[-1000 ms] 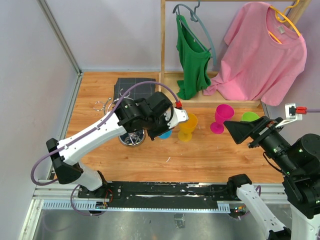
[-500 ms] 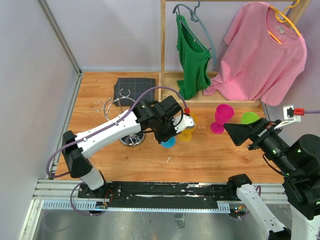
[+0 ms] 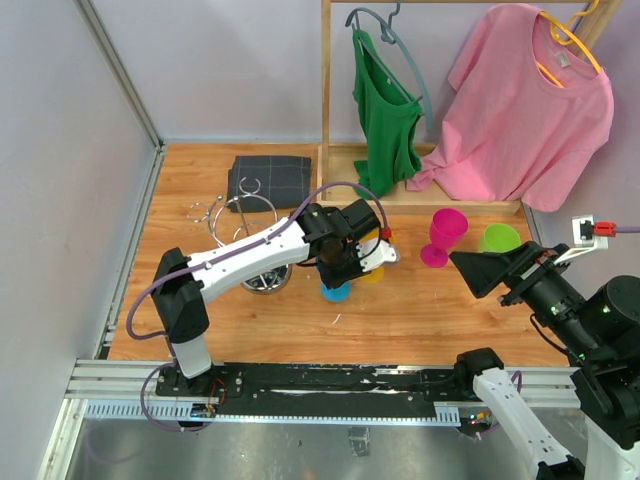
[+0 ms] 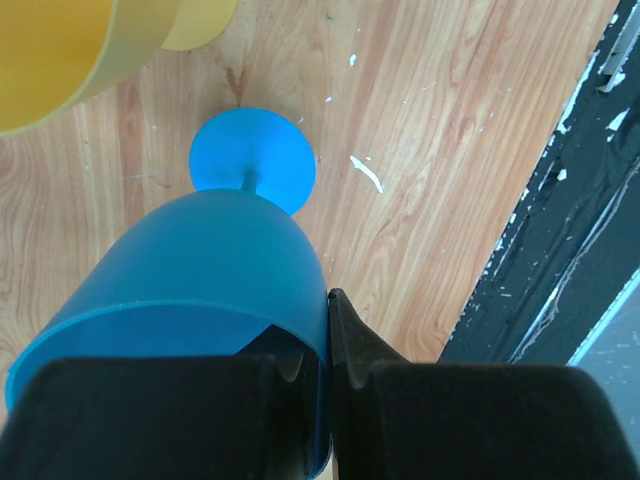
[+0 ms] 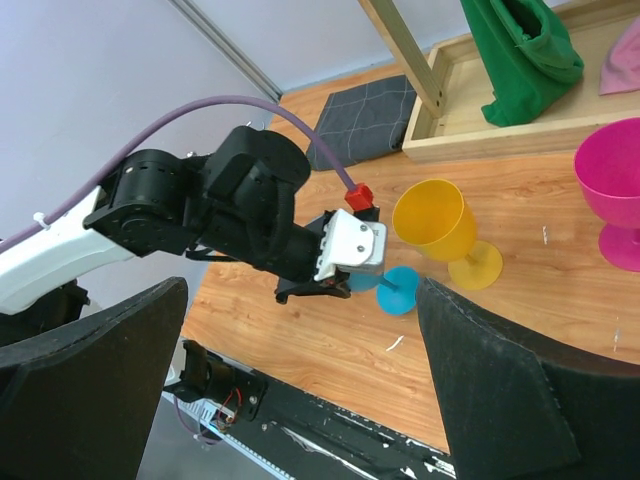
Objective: Take the wine glass off the wine glass rack
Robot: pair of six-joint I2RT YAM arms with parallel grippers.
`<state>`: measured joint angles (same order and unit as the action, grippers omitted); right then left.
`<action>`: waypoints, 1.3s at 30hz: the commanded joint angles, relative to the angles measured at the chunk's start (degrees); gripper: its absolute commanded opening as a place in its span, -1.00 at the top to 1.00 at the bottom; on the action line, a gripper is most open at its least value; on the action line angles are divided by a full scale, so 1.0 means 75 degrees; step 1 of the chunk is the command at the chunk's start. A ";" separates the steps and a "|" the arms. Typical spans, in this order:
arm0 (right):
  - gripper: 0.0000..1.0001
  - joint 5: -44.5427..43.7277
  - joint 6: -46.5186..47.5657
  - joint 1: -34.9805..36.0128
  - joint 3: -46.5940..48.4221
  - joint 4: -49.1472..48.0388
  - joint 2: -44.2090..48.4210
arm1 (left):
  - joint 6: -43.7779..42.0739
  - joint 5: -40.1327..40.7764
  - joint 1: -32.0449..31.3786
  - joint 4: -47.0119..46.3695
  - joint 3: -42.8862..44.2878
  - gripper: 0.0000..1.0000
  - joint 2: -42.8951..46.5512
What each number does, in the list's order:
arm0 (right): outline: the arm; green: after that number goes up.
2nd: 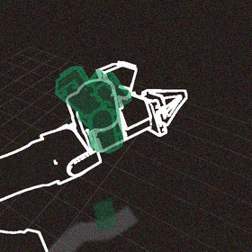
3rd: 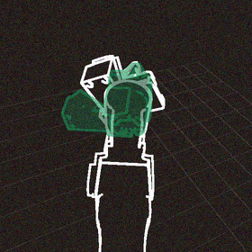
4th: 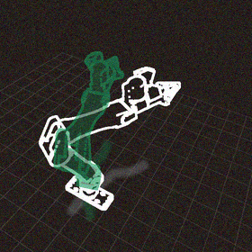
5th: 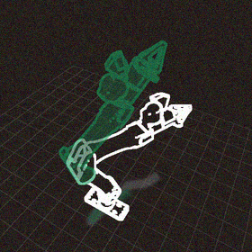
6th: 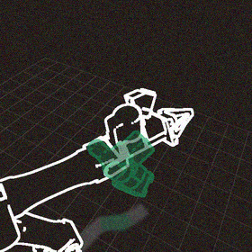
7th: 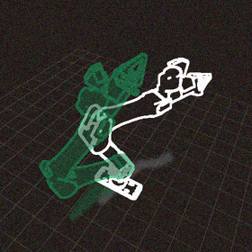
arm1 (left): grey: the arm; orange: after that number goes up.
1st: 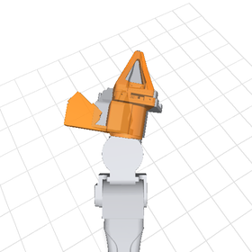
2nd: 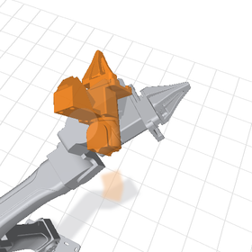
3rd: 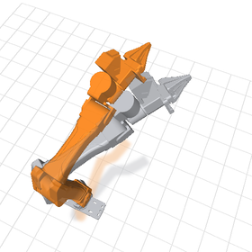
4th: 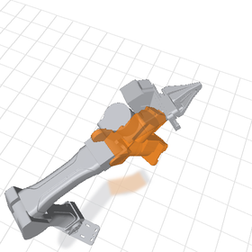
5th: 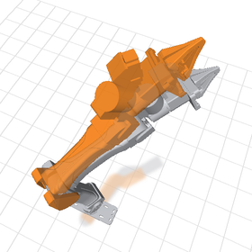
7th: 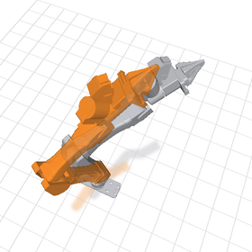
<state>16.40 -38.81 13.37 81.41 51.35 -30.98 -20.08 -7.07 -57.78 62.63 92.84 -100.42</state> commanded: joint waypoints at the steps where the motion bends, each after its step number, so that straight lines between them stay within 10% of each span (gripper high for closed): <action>1: -0.97 0.0016 0.0129 -0.0080 0.0254 0.0011 0.0080 | -0.0268 0.0117 -0.0018 -0.0127 0.0405 0.99 -0.0313; 18: -0.97 -0.0053 0.0112 -0.0072 0.0278 0.0149 0.0191 | -0.0248 0.0068 -0.0018 0.0153 0.0871 0.17 -0.0487; 30: -0.97 -0.0274 0.0609 -0.0071 0.0692 0.0032 -0.0825 | 0.0077 0.0947 0.0138 0.1058 0.4930 -0.33 -0.0409; 39: -0.97 -0.1791 0.1929 -0.0066 -0.1275 -0.1691 -0.2010 | 0.1198 -0.0480 0.4475 -0.2004 0.3997 -0.35 0.1283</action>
<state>10.00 -30.15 13.37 78.48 45.93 -44.51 -16.21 -5.41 -37.91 59.94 129.58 -98.87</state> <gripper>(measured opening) 0.986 0.667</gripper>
